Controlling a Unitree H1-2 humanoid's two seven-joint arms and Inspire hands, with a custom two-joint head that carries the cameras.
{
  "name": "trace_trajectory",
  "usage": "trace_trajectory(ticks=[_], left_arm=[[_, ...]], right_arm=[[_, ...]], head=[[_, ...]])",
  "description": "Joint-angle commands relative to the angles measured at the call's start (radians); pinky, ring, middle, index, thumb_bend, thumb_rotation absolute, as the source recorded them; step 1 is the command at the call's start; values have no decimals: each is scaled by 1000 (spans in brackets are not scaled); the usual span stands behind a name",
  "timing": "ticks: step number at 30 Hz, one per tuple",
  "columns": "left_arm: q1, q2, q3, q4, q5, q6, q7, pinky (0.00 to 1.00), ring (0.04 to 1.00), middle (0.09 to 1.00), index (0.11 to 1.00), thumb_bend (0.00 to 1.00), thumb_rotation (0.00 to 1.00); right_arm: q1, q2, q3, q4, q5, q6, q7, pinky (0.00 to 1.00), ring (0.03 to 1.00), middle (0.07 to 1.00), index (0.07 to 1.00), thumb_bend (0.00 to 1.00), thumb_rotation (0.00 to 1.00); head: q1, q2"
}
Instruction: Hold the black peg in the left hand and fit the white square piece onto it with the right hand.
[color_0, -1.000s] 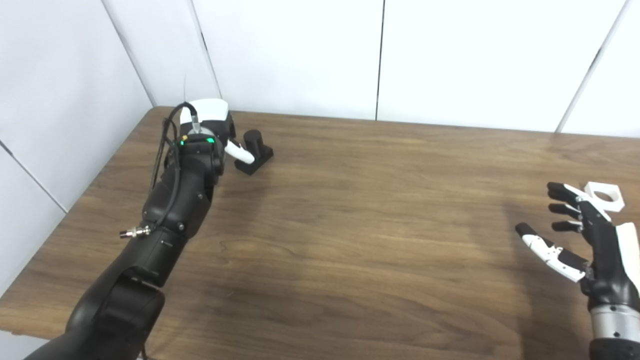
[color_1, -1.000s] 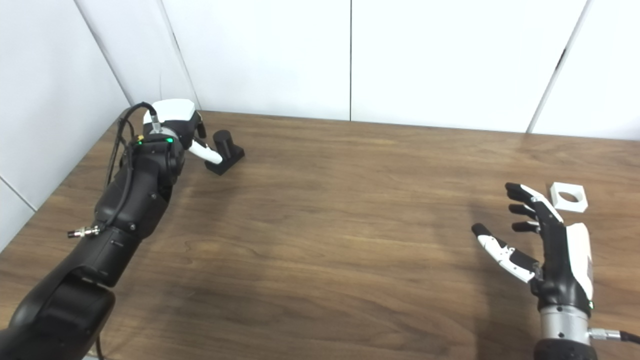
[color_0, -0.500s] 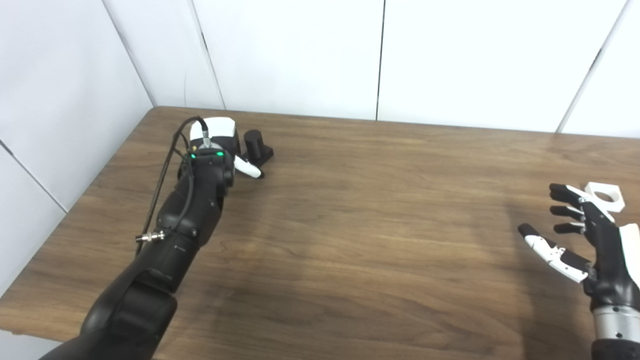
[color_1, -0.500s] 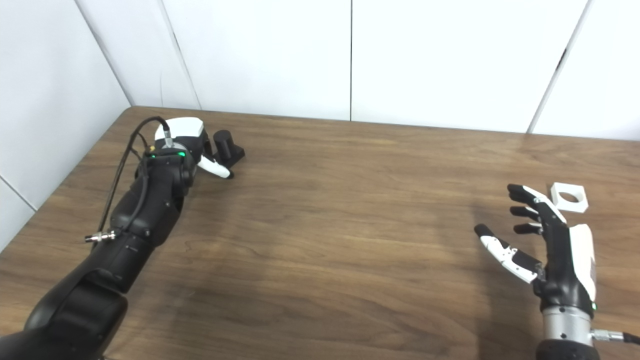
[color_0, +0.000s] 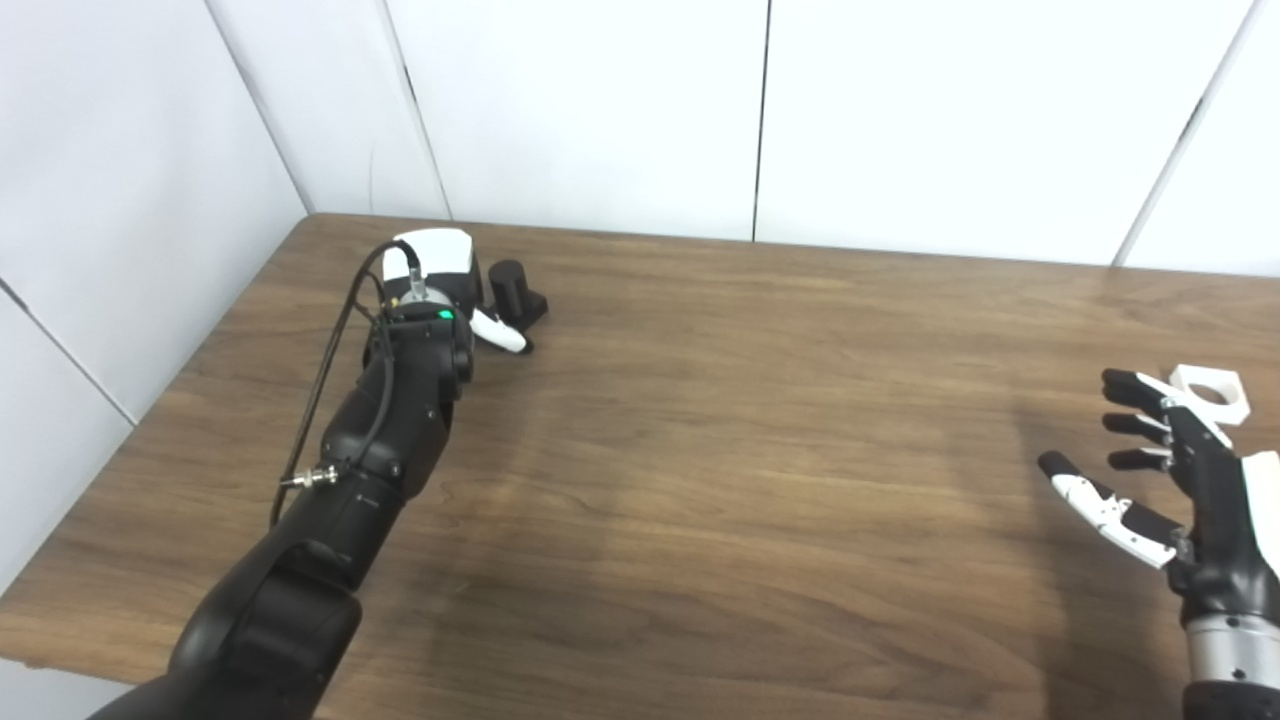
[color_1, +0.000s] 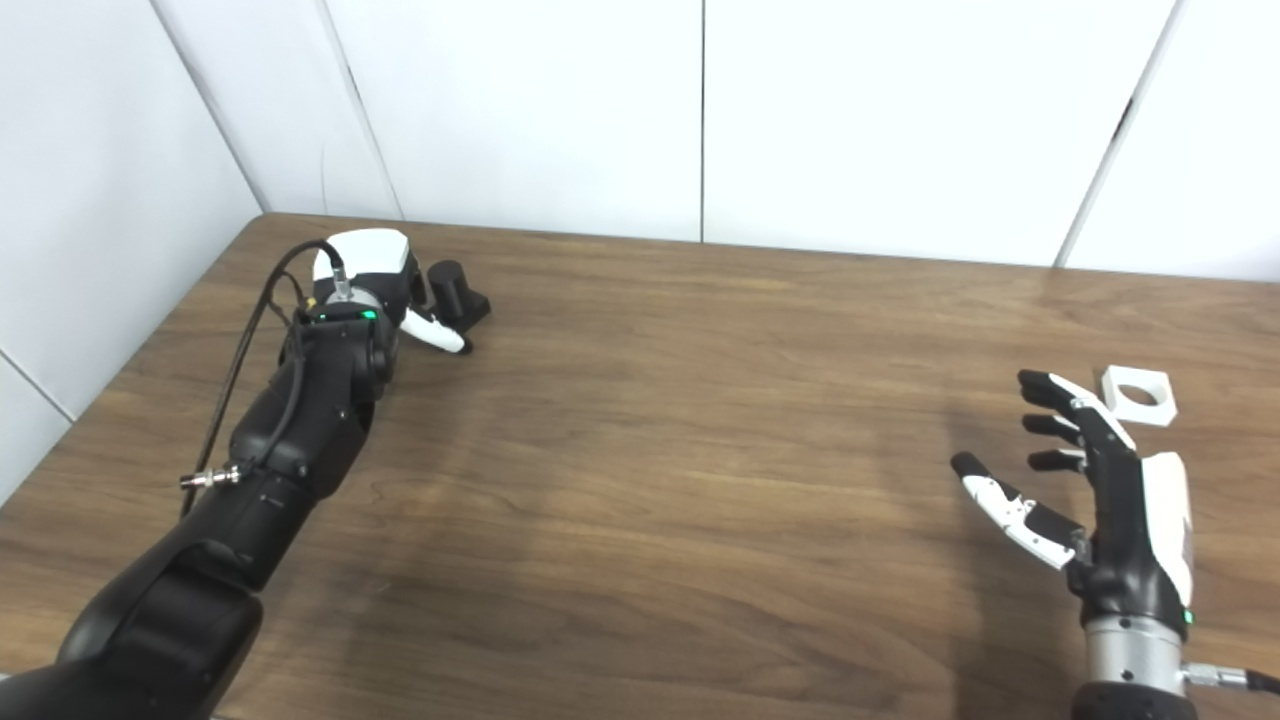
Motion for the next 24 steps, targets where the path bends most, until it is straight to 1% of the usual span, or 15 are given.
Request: trace_trajectory(ticks=[1,5,8,10,11,12,13,15,17,19,24], left_arm=[[-19,6,1,9,1,10,33,871,858,826,632,860,422],[-19,12,-8,4,-26,10,46,871,860,825,612,796,281],[-24,25,-26,6,-38,9,47,847,860,827,585,785,205],[-26,34,-38,8,-50,9,53,838,860,827,579,786,186],[-27,37,-42,9,-58,9,58,835,857,823,535,658,130],[-27,41,-47,10,-65,9,62,833,855,821,508,578,95],[-28,45,-52,11,-71,9,63,833,854,820,499,552,83],[-27,55,-65,12,-89,7,65,831,851,819,490,530,73],[-28,62,-75,13,-107,5,68,837,851,819,488,526,70],[-28,67,-79,13,-131,4,70,864,852,818,487,525,67],[-31,84,-106,12,-181,-9,76,853,841,812,492,524,70]], right_arm=[[-20,0,-8,-38,-1,-44,-24,573,718,777,768,523,193],[-17,-4,-10,-45,2,-41,-19,579,723,777,769,521,193],[-17,-5,-12,-44,8,-45,-18,569,718,780,769,515,189],[-18,-5,-13,-41,11,-49,-19,566,718,781,769,513,188],[-18,-5,-13,-39,13,-52,-20,568,718,780,769,511,186],[-19,-5,-12,-38,13,-52,-20,569,719,780,769,509,185],[-19,-5,-12,-37,13,-53,-20,570,719,780,770,507,184],[-20,-5,-13,-35,17,-55,-19,566,716,782,771,497,193],[-20,-5,-13,-34,18,-54,-18,565,714,783,770,492,198],[-21,-7,-13,-34,13,-53,-18,570,716,783,769,488,204],[-23,-9,-15,-32,22,-59,-16,577,717,783,768,489,227]], head=[[1,0],[1,2],[0,3],[0,3],[0,3],[-1,2],[-1,2],[-1,2],[-3,2],[-5,3],[-11,5]])
